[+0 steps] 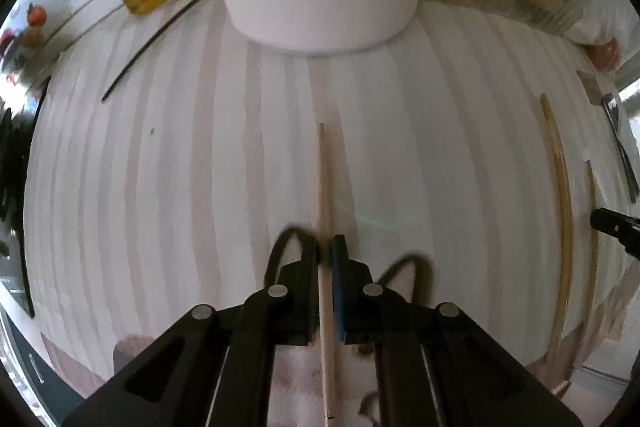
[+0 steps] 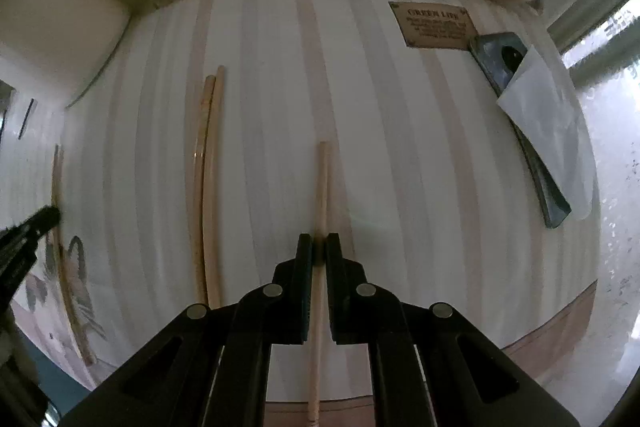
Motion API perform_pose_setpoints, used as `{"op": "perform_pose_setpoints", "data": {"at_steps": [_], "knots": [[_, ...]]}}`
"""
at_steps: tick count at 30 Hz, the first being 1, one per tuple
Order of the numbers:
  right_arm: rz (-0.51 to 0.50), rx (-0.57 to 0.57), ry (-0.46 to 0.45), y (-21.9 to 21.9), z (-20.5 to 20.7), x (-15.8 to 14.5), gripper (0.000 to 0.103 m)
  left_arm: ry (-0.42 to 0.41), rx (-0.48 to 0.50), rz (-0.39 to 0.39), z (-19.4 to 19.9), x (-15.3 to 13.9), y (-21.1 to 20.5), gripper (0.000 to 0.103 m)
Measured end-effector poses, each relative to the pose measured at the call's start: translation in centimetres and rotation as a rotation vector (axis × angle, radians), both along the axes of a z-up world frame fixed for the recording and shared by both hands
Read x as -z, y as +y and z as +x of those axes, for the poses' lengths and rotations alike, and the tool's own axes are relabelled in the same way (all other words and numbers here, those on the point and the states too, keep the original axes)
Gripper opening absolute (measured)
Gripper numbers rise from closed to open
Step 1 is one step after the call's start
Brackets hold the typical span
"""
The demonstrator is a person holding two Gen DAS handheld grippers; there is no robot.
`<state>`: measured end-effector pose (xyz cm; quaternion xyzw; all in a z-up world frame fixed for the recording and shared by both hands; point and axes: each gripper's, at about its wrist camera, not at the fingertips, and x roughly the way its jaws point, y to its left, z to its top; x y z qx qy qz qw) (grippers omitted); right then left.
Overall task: Organize utensils
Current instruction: 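Grasp a light wooden chopstick with each tool from the cloth, then lift both light chopsticks and lower them into the white holder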
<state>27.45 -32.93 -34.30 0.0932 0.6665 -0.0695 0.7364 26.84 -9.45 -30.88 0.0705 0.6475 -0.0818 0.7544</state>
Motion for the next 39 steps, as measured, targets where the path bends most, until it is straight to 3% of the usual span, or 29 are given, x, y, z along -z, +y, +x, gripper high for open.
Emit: {"op": "perform_pose_setpoints", "data": {"at_steps": [2,8,18,21,24,28,39], "knots": [[0.064,0.004,0.035,-0.4,0.0,0.6,0.007,0.018,-0.002,-0.014,-0.5,0.1,0.3,0.005],[0.129,-0.004,0.14,-1.3,1.4,1.0,0.007,0.016,0.006,-0.023,0.6,0.1,2.4,0.006],[0.044,-0.056,0.12,0.5,2.4,1.2,0.007,-0.025,0.007,-0.006,0.0,0.5,2.1,0.004],[0.022,-0.058,0.063,1.3,1.7,1.2,0.006,-0.032,0.01,-0.016,-0.2,-0.5,1.9,0.004],[0.068,-0.004,-0.007,1.0,0.3,-0.1,0.006,-0.059,0.008,-0.035,-0.2,-2.9,1.6,0.004],[0.095,0.032,-0.133,1.0,-0.6,-3.5,0.006,-0.122,0.011,-0.074,-0.8,-6.5,1.8,0.004],[0.084,-0.013,-0.484,1.8,-0.7,-14.3,0.006,-0.38,0.009,-0.181,-0.1,-18.0,2.9,0.004]]}}
